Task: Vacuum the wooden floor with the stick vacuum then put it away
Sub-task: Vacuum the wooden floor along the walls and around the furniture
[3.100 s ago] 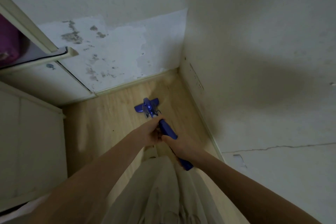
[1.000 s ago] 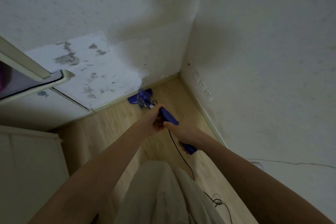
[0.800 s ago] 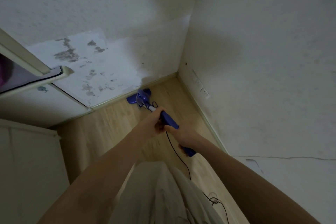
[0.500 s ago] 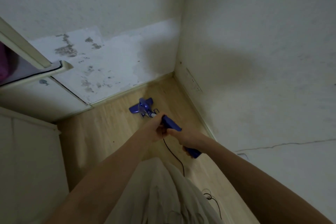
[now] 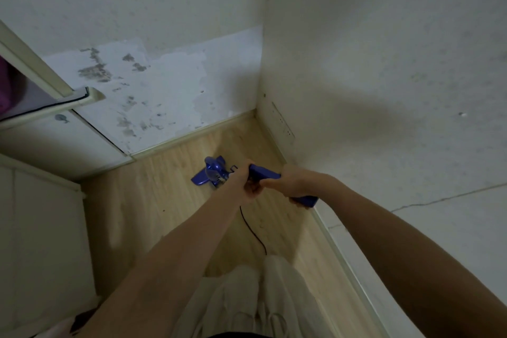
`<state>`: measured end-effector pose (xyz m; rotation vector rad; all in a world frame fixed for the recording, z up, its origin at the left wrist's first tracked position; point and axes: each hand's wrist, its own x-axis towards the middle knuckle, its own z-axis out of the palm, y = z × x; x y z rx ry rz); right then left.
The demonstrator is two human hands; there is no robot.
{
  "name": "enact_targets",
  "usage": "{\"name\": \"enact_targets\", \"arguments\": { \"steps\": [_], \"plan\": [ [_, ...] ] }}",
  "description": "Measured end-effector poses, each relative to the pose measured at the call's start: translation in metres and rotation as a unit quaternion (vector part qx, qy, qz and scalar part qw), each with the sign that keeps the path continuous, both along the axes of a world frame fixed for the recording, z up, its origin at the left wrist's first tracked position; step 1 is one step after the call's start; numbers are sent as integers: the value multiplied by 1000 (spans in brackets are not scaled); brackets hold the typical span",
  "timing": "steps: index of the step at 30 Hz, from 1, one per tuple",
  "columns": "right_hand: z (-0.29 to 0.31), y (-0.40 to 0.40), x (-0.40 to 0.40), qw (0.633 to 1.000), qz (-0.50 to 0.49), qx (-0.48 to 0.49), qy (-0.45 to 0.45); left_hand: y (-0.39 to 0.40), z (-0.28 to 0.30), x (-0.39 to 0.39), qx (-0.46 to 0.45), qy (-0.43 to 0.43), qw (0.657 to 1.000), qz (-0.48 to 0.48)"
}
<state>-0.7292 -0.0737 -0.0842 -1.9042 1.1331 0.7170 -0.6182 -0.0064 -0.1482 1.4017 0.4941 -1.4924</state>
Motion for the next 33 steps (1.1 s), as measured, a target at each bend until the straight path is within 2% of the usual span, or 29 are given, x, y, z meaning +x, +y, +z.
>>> {"name": "enact_targets", "arguments": {
  "steps": [5,8,14,20,27,33],
  "plan": [
    [5,-22,37,999,52,-3,15,-7,-1,30,-23,7,999,46],
    [2,-19,71,999,43,16,14,-5,-6,66,-16,3,999,43],
    [-12,7,147,995,-57,78,6,7,-16,153,12,-14,1000,-22],
    [-28,61,206,961,-214,167,-54,24,-22,224,42,-29,994,-98],
    [-3,87,233,959,-224,169,-50,56,-7,255,-4,52,993,-103],
    [11,97,257,954,-253,151,-58,58,4,275,-43,83,991,-93]
  ]
}}
